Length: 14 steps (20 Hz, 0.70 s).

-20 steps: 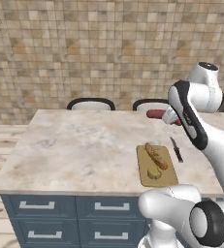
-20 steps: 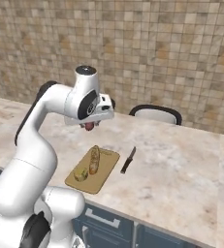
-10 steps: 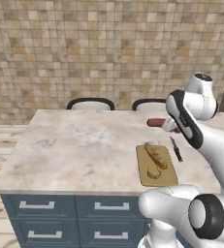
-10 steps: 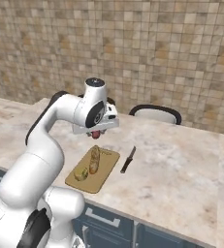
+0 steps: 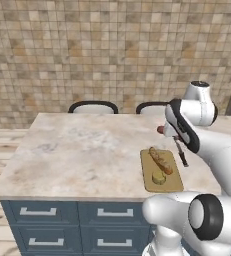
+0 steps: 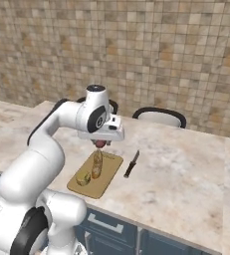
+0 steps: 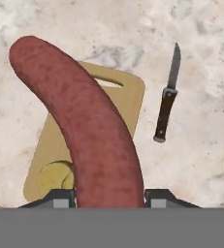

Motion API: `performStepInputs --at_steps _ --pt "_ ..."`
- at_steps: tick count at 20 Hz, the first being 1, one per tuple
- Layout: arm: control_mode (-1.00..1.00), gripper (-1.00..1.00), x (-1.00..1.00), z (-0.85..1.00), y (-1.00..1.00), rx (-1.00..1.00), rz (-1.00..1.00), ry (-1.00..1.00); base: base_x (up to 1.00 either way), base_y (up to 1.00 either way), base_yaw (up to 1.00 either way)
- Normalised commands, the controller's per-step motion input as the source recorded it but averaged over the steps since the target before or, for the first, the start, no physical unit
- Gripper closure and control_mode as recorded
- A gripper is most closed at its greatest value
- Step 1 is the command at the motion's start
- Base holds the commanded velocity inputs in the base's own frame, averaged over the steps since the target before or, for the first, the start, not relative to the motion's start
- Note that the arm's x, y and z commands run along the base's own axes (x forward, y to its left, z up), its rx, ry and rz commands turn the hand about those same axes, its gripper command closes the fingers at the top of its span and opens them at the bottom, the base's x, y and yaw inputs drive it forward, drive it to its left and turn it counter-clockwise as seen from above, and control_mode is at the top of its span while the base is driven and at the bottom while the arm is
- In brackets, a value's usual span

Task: Retrieve the sausage and cheese from the fridge and place them on the cutting board on the counter.

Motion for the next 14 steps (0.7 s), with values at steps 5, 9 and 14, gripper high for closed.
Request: performStepInputs --at_steps 5,9,14 --pt "-1.0 1.0 -0.03 -0.5 -0.01 0.03 -0.16 0.0 0.0 0.0 0.0" --pt "-1.0 1.0 0.0 -0.48 0.0 0.02 -0.03 0.0 0.0 0.0 0.0" --pt "-1.0 1.0 0.13 -0.47 0.0 0.0 0.01 0.0 0.0 0.0 0.0"
